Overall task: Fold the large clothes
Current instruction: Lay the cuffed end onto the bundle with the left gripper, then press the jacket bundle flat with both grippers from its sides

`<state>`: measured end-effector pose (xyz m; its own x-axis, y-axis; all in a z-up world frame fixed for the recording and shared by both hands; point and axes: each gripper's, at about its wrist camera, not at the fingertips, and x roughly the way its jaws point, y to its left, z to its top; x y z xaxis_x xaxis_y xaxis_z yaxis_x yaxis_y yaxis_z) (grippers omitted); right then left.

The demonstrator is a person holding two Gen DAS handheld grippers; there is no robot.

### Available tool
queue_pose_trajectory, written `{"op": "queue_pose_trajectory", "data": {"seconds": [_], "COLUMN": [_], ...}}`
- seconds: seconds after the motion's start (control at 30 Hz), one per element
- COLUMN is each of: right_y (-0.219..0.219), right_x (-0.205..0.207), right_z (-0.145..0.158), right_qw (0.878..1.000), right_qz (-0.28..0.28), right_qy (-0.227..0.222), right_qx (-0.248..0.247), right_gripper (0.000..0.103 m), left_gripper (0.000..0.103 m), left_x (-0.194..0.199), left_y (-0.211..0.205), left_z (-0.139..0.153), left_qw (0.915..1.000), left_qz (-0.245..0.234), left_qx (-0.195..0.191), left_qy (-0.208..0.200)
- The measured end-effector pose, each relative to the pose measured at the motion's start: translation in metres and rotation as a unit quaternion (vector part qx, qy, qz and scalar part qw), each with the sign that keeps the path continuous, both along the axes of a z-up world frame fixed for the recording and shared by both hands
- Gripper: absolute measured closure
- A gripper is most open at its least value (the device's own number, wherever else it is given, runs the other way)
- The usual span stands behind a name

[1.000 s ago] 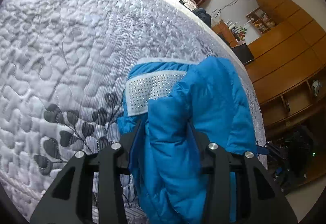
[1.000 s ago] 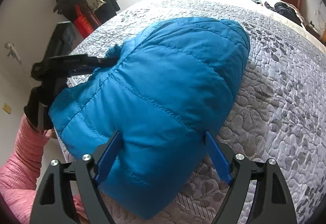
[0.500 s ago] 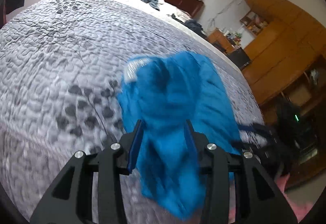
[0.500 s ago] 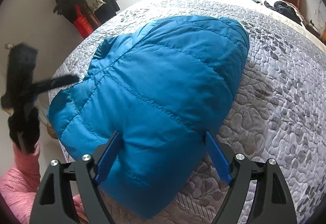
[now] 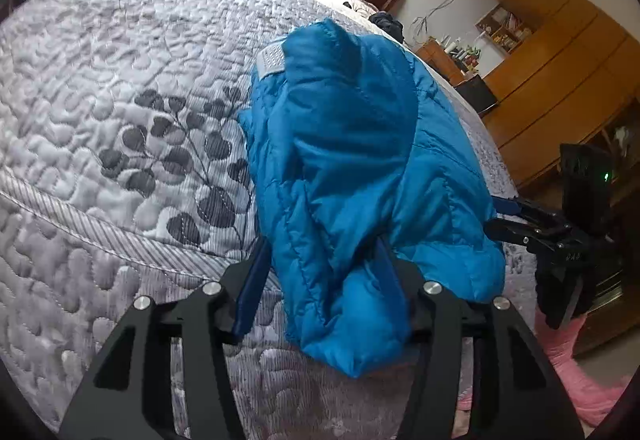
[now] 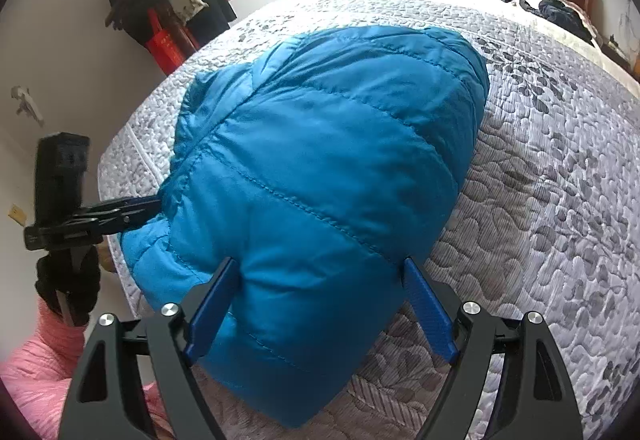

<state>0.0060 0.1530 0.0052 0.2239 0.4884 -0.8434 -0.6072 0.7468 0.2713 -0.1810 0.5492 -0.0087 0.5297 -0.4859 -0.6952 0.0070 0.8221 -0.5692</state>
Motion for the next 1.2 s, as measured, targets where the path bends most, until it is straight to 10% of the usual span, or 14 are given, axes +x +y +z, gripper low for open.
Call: {"op": "queue_pose_trajectory", "data": {"seconds": [0.23, 0.73, 1.2], "right_y": [-0.033, -0.067, -0.045], "right_x": [0.02, 0.08, 0.086], "right_z": [0.009, -0.045, -0.08], "right_qw": [0.997, 0.961, 0.946], "right_qz": [-0.032, -0.061, -0.041], "right_qy": [0.027, 0.159, 0.201], "right_qx": [0.063, 0.217, 0.252], "right_gripper": [0.02, 0.011, 0.003], "left_gripper": [0.022, 0.018, 0.004], "left_x": [0.011, 0.08, 0.102], "left_y": [0.021, 0.022, -0.008], "left_z": [0.029, -0.014, -0.042], "left_qw": [0.9988, 0.9888, 0.9745], "left_qz": [-0.004, -0.066, -0.13], "left_qx": [-0.021, -0.134, -0.183], "left_qy": [-0.043, 0.009, 0.007]}}
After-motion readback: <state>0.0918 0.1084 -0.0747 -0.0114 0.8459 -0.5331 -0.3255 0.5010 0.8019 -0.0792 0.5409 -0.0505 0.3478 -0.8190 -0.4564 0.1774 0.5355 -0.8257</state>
